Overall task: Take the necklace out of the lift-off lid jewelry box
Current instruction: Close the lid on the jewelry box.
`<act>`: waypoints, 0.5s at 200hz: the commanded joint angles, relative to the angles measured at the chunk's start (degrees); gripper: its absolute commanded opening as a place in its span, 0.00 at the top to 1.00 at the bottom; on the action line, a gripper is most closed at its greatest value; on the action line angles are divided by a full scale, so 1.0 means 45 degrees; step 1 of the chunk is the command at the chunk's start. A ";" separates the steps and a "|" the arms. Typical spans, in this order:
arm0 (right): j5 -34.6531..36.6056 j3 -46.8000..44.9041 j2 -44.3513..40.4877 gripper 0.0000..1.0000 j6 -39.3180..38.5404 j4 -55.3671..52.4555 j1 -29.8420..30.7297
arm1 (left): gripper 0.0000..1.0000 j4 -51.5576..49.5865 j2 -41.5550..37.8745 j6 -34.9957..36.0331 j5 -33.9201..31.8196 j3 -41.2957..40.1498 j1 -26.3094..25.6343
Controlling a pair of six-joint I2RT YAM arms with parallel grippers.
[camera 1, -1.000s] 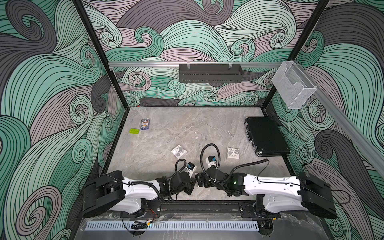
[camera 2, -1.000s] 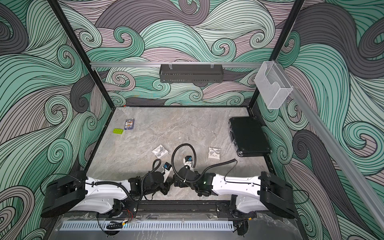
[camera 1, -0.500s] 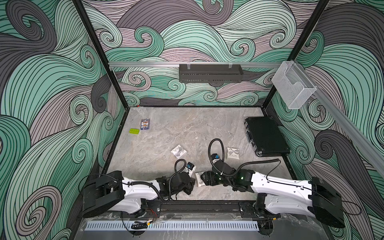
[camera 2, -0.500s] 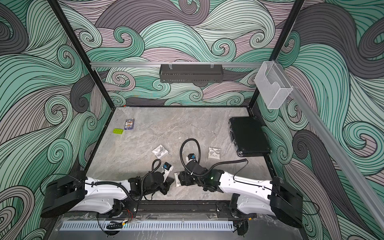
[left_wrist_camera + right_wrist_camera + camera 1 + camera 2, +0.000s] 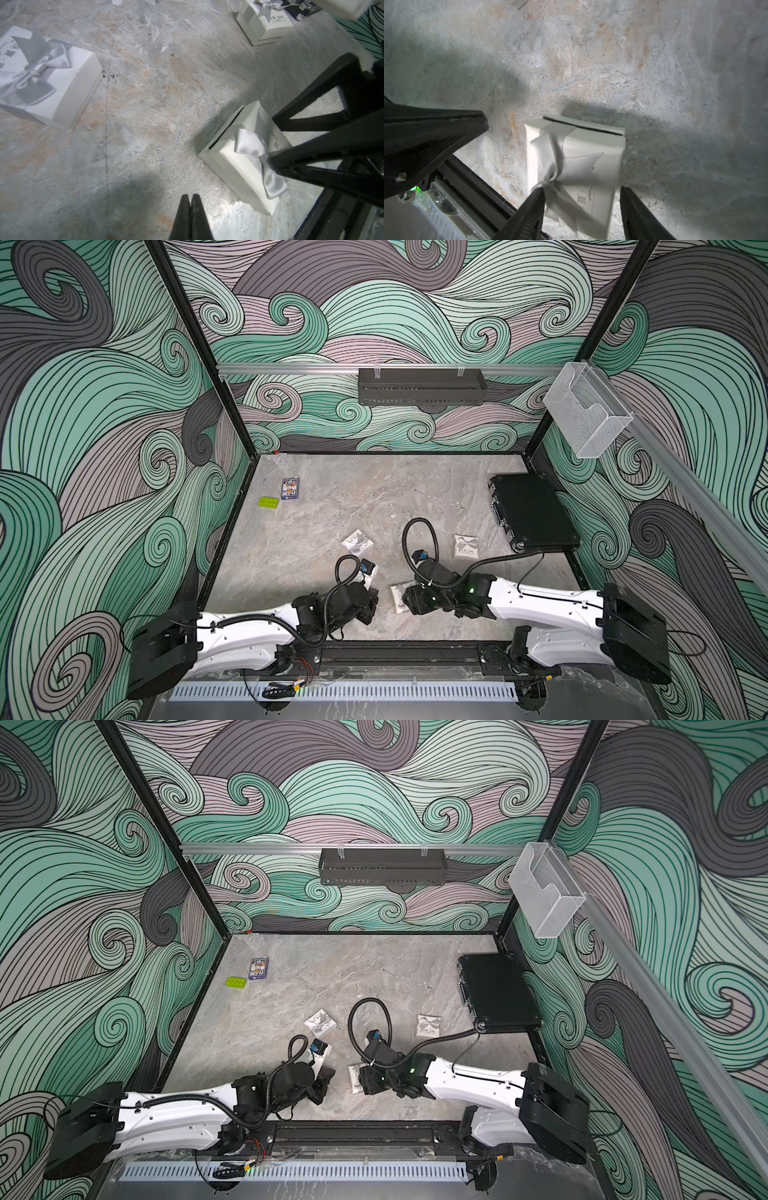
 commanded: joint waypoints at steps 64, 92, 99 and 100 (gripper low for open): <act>-0.0526 0.0793 0.1767 0.46 -0.1182 0.0179 -0.0462 | 1.00 -0.0766 -0.0507 0.0077 -0.0350 0.0190 0.0138; -0.0716 0.1006 0.1736 0.45 -0.1591 -0.0204 -0.0544 | 1.00 -0.0943 -0.0779 0.0020 -0.0432 0.0102 0.0138; -0.0719 0.1046 0.1642 0.43 -0.1712 -0.0304 -0.0572 | 1.00 -0.0947 -0.0879 0.0028 -0.0491 0.0064 0.0139; -0.0719 0.1056 0.1623 0.43 -0.1734 -0.0321 -0.0568 | 1.00 -0.0947 -0.0886 0.0018 -0.0501 0.0058 0.0130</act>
